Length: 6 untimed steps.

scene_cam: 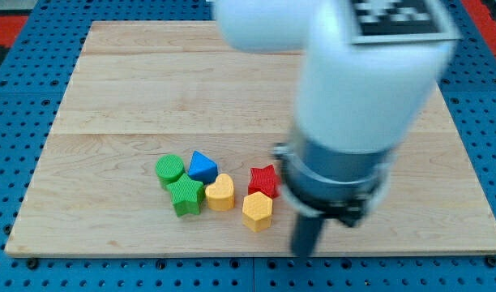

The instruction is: Separate the hexagon from a group of blocks

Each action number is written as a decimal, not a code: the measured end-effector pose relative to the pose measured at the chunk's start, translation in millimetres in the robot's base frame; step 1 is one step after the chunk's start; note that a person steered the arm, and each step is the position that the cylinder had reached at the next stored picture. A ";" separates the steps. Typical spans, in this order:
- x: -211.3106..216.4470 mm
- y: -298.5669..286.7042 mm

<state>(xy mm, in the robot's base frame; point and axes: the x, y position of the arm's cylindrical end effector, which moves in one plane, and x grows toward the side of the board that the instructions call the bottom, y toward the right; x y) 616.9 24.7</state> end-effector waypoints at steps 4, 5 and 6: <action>-118.4 -41.3; -126.8 -52.2; -142.2 -57.5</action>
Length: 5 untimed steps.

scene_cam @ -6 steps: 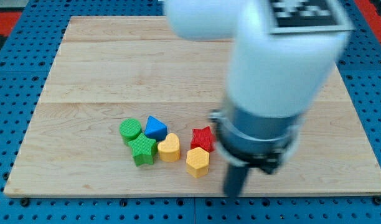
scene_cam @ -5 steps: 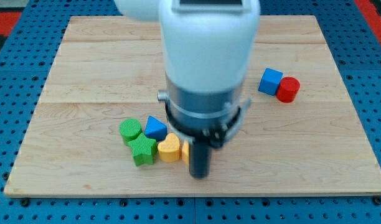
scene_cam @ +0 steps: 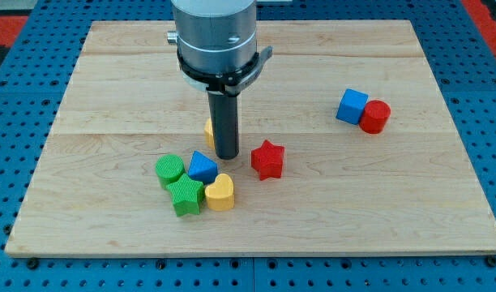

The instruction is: Separate the hexagon from a group of blocks

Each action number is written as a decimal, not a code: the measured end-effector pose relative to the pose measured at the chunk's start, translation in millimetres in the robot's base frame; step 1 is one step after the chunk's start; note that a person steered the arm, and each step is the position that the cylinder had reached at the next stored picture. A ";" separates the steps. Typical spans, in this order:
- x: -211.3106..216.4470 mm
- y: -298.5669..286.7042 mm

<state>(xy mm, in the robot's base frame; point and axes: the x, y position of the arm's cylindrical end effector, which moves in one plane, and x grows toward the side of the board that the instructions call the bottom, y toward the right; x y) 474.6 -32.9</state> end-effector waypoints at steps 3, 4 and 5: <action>-34.9 -7.6; -34.9 1.1; -36.3 46.4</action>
